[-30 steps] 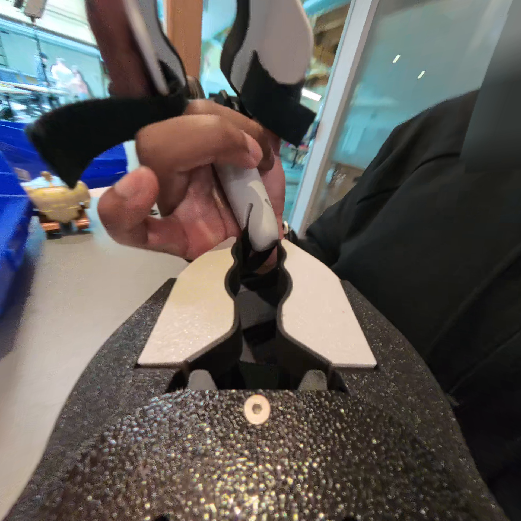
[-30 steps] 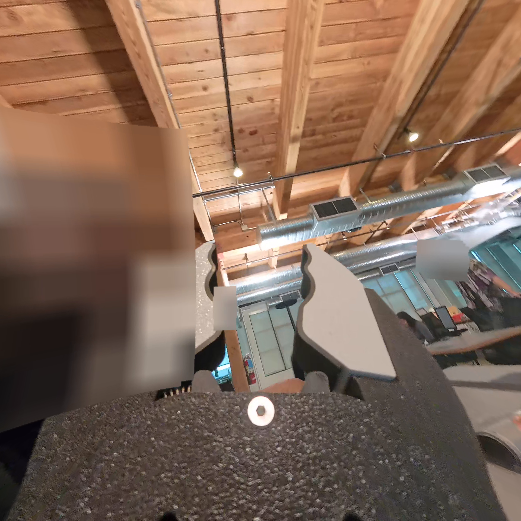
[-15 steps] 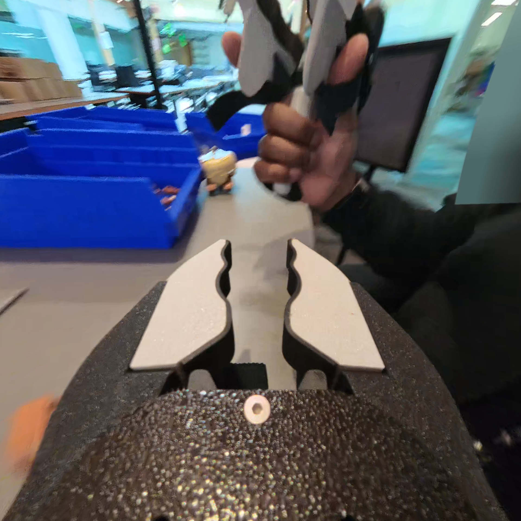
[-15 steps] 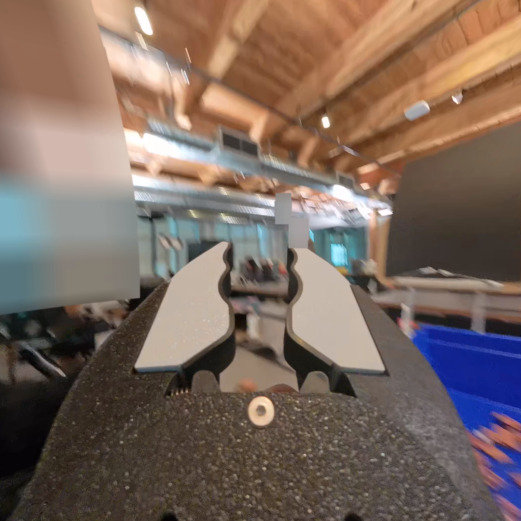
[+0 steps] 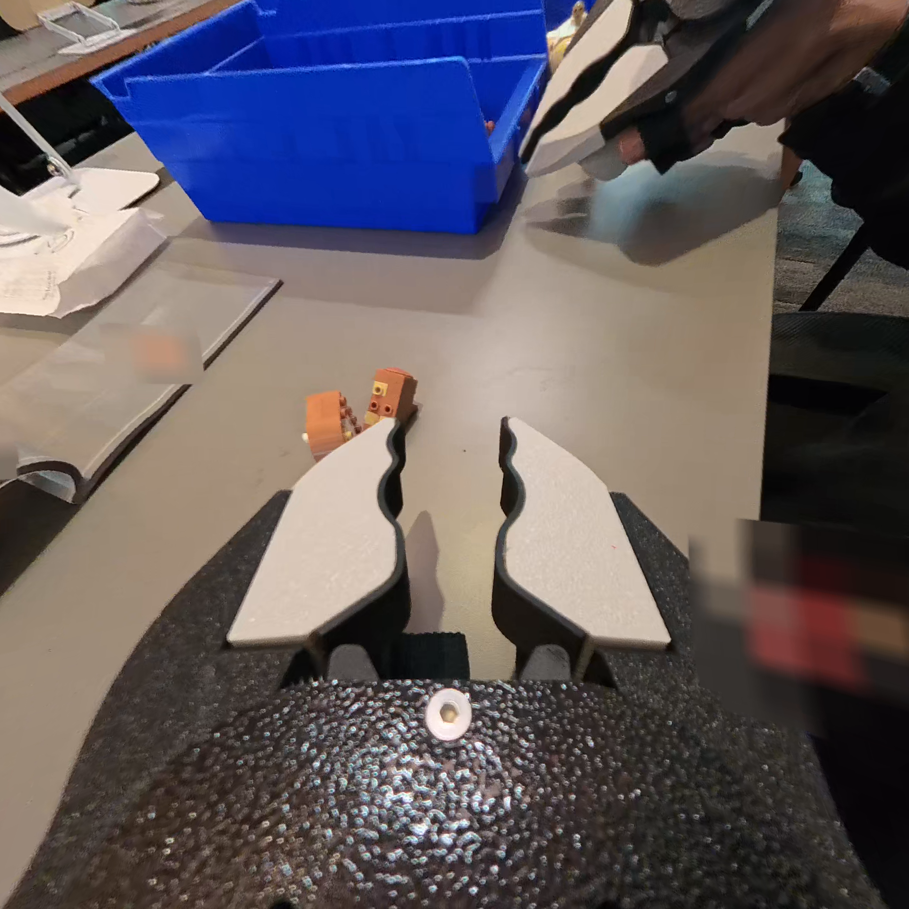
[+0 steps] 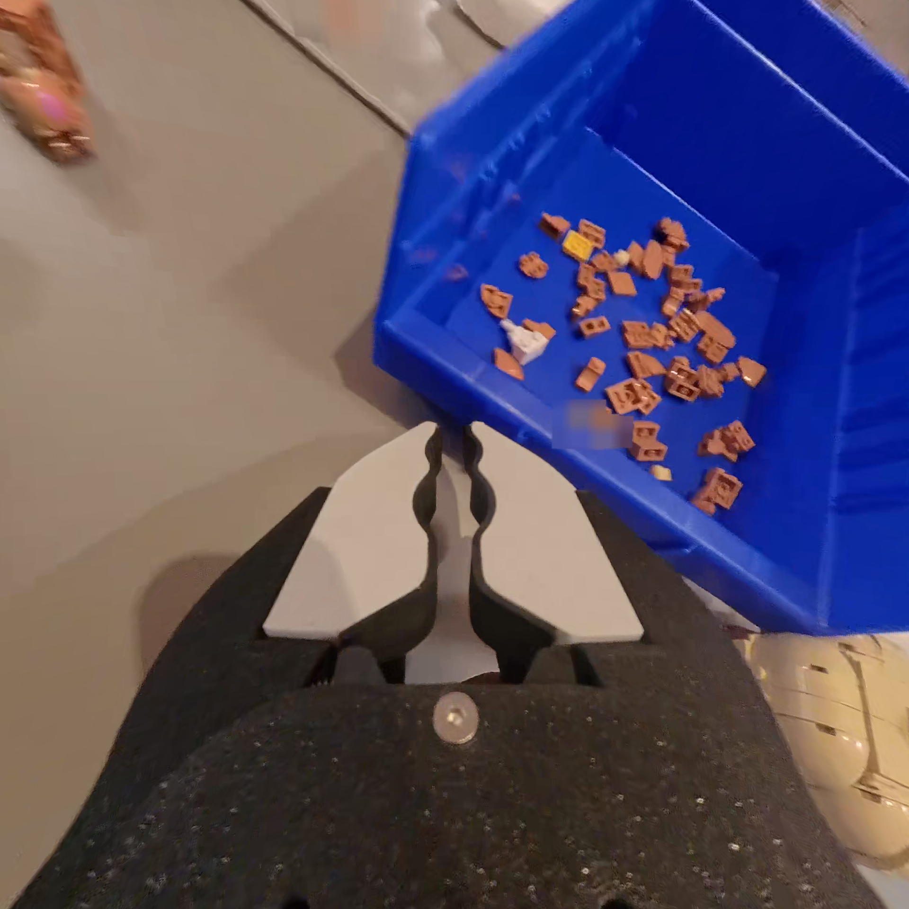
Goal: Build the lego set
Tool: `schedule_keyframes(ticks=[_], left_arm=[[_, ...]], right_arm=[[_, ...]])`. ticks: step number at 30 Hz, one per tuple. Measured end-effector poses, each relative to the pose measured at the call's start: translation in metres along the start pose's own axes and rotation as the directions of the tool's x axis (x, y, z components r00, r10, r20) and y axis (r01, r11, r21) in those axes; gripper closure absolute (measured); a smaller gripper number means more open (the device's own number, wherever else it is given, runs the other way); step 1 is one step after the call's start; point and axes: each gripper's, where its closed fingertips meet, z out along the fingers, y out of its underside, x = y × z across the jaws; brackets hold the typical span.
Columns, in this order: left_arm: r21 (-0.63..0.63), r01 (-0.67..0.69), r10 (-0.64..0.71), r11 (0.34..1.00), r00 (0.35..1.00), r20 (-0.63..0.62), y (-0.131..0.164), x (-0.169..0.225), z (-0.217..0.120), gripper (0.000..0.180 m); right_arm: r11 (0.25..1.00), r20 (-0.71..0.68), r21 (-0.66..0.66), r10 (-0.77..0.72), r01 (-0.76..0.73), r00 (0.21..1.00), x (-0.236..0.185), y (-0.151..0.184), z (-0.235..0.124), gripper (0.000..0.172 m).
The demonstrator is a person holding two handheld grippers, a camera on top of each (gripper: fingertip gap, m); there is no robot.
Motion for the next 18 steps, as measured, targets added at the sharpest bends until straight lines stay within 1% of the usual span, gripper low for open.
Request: schedule_keyframes(ticks=[1, 4, 7, 9, 12, 14, 16, 18], left_arm=[[-0.007, 0.004, -0.004, 1.0, 1.0, -0.002, 0.001, -0.002, 0.001, 0.144], [-0.004, -0.001, 0.001, 1.0, 1.0, -0.002, -0.001, -0.006, 0.005, 0.144], [-0.014, 0.013, -0.013, 1.0, 1.0, -0.009, -0.001, -0.011, 0.008, 0.144], [-0.017, 0.017, -0.017, 1.0, 1.0, -0.007, 0.0, -0.015, 0.008, 0.144], [-0.034, 0.031, -0.031, 0.999, 0.999, 0.01, 0.002, -0.022, 0.003, 0.144], [-0.05, 0.047, -0.046, 0.998, 0.999, 0.027, 0.004, -0.027, -0.003, 0.144], [-0.069, 0.054, -0.052, 0.996, 0.998, 0.038, 0.008, -0.032, -0.006, 0.144], [-0.088, 0.05, -0.045, 0.995, 0.998, 0.049, 0.011, -0.037, -0.005, 0.144]], right_arm=[[1.0, -0.019, -0.017, 0.008, -0.008, 1.0, 0.005, 0.001, 0.004, 0.172], [0.998, -0.052, -0.049, 0.026, -0.028, 0.998, 0.014, -0.003, 0.019, 0.172], [0.994, -0.128, -0.111, -0.036, 0.022, 0.991, 0.025, -0.007, 0.035, 0.171], [0.988, -0.121, -0.14, -0.086, 0.069, 0.989, 0.022, -0.01, 0.041, 0.166], [0.986, -0.052, -0.129, -0.112, 0.105, 0.992, 0.007, -0.019, 0.042, 0.166], [0.985, 0.018, -0.086, -0.151, 0.152, 0.988, -0.011, -0.032, 0.04, 0.166], [0.969, 0.107, -0.011, -0.243, 0.246, 0.964, -0.037, -0.048, 0.038, 0.166], [0.941, 0.191, 0.059, -0.338, 0.333, 0.922, -0.065, -0.064, 0.039, 0.165]])
